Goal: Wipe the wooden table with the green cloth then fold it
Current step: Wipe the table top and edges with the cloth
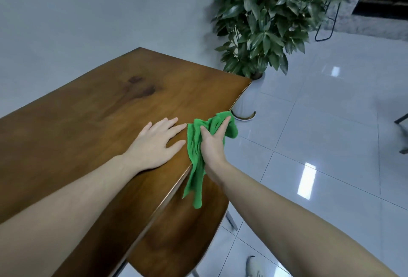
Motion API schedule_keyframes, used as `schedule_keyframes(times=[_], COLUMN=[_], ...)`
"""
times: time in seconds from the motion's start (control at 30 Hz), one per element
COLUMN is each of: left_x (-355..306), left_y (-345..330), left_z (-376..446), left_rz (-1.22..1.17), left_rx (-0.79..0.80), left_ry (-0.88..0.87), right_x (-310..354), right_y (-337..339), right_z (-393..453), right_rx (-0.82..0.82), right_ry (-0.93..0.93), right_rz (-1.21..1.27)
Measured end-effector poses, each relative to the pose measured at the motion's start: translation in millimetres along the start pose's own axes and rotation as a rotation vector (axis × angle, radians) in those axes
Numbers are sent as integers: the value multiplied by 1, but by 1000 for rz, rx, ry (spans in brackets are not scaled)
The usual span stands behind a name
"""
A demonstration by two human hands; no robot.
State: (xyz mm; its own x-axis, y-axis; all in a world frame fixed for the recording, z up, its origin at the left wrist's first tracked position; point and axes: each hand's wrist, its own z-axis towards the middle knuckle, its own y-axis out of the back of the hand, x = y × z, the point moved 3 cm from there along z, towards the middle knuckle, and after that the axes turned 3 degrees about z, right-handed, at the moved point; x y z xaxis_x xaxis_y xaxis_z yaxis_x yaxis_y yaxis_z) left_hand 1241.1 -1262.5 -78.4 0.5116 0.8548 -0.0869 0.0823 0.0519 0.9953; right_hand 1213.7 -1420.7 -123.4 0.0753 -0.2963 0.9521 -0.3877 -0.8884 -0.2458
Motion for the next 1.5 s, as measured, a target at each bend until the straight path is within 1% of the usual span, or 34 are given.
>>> schedule_keyframes(times=[0.1,0.2,0.33,0.47,0.6,0.7,0.83,0.97,1.07,1.2,1.3,1.43,1.5], left_x=[0,0,0,1,1,3,1,2,1,0,0,5,9], left_y=[-5,-7,-7,-5,-6,-7,-7,-8,-7,-6,-3,7,10], left_z=[-7,-6,-5,-3,-4,-4,-3,-4,-4,-4,-7,-19,-31], left_rz=[21,34,42,53,45,25,18,34,32,-12,-131,-440,-454], left_rx=[-39,-56,-56,-39,-61,-56,-58,-64,-70,-70,-143,-325,-306], left_ry=[-18,-16,-19,-7,-14,-18,-16,-18,-20,-8,-24,-27,-40], right_x=[1,9,23,41,55,57,49,41,25,1,-18,-42,-52], right_y=[-2,3,20,36,49,55,57,44,30,8,-13,-34,-41], right_z=[0,15,66,122,163,182,189,152,110,40,-19,-83,-108], right_rx=[-14,-29,-59,-85,-136,-133,-145,-134,-92,-79,-72,-57,-50], right_ry=[-45,-11,44,24,-6,-63,-71,-72,-65,-48,-50,-67,-77], right_rz=[-13,-73,-152,-125,-42,67,108,98,86,71,84,98,104])
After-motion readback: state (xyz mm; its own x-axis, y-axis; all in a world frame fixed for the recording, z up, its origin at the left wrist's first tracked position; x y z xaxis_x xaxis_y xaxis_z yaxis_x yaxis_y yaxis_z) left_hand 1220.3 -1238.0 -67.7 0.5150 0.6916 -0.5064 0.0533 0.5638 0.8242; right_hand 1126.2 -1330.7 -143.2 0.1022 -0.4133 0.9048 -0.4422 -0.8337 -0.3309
